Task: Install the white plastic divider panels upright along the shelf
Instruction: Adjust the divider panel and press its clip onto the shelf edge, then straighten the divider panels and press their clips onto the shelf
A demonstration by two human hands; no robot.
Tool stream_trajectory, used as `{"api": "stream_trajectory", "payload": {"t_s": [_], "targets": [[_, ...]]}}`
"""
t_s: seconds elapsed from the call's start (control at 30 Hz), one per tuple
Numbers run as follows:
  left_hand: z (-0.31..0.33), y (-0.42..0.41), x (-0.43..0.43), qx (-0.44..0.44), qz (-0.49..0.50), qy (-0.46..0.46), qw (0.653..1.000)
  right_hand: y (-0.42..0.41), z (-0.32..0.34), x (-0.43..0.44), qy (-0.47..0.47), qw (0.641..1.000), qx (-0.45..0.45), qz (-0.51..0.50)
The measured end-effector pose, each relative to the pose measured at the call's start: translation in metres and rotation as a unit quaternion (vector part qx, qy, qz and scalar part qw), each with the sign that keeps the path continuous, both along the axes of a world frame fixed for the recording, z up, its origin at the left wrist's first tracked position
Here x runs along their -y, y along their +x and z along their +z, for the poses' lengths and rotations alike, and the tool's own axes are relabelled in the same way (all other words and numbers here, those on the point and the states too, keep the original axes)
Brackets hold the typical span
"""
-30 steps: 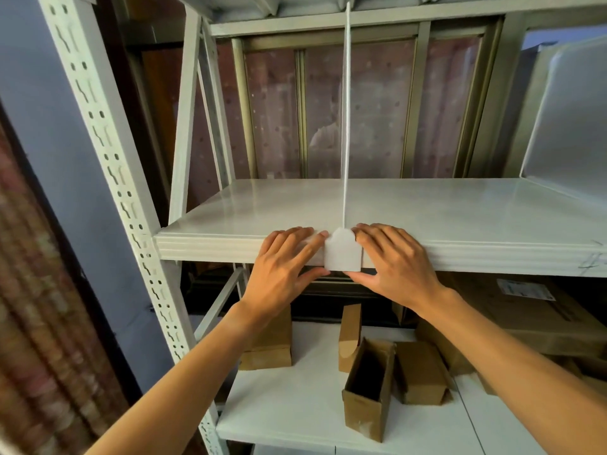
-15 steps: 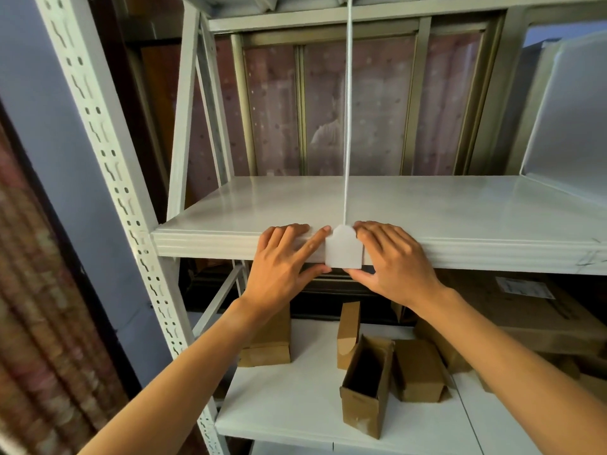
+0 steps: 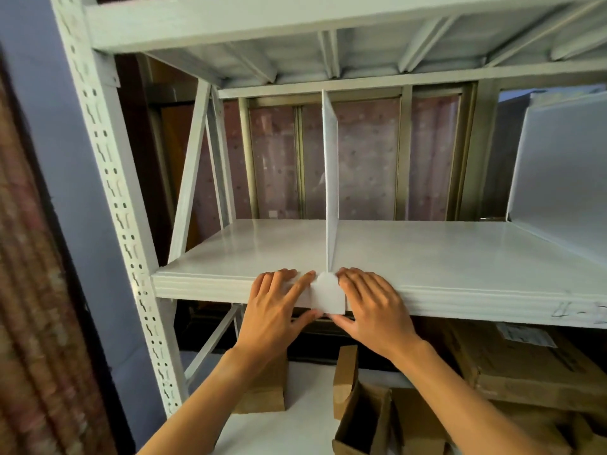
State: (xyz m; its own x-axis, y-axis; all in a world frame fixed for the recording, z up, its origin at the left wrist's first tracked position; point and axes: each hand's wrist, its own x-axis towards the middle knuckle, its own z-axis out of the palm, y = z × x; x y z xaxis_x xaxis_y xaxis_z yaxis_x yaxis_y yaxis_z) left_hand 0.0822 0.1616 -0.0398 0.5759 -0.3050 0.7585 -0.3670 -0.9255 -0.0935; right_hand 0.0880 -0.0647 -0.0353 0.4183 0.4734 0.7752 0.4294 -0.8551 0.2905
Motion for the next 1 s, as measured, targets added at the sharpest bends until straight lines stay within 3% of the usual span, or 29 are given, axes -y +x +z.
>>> {"api": "stream_trajectory", "payload": {"t_s": [0.23,0.37,0.6,0.7,0.83,1.0], "targets": [[0.003,-0.005,0.004,-0.004,0.011,0.004,1.0,0.003,-0.002,-0.003,0.023,0.999,-0.036,0.018],[0.006,-0.013,0.007,-0.041,0.017,-0.005,0.999,-0.013,0.008,-0.005,0.042,0.993,-0.105,0.013],[0.014,-0.049,0.002,-0.183,-0.084,-0.178,0.963,-0.038,0.032,-0.011,0.16,0.956,-0.246,0.027],[0.008,-0.074,-0.004,-0.179,-0.085,-0.228,0.953,-0.055,0.033,-0.003,0.235,0.921,-0.308,0.029],[-0.004,-0.098,0.0,-0.13,-0.1,-0.21,0.964,-0.093,0.014,0.015,0.304,0.912,-0.274,0.029],[-0.001,-0.112,0.035,-0.128,-0.183,-0.208,0.952,-0.142,-0.006,0.049,0.317,0.91,-0.267,-0.027]]}}
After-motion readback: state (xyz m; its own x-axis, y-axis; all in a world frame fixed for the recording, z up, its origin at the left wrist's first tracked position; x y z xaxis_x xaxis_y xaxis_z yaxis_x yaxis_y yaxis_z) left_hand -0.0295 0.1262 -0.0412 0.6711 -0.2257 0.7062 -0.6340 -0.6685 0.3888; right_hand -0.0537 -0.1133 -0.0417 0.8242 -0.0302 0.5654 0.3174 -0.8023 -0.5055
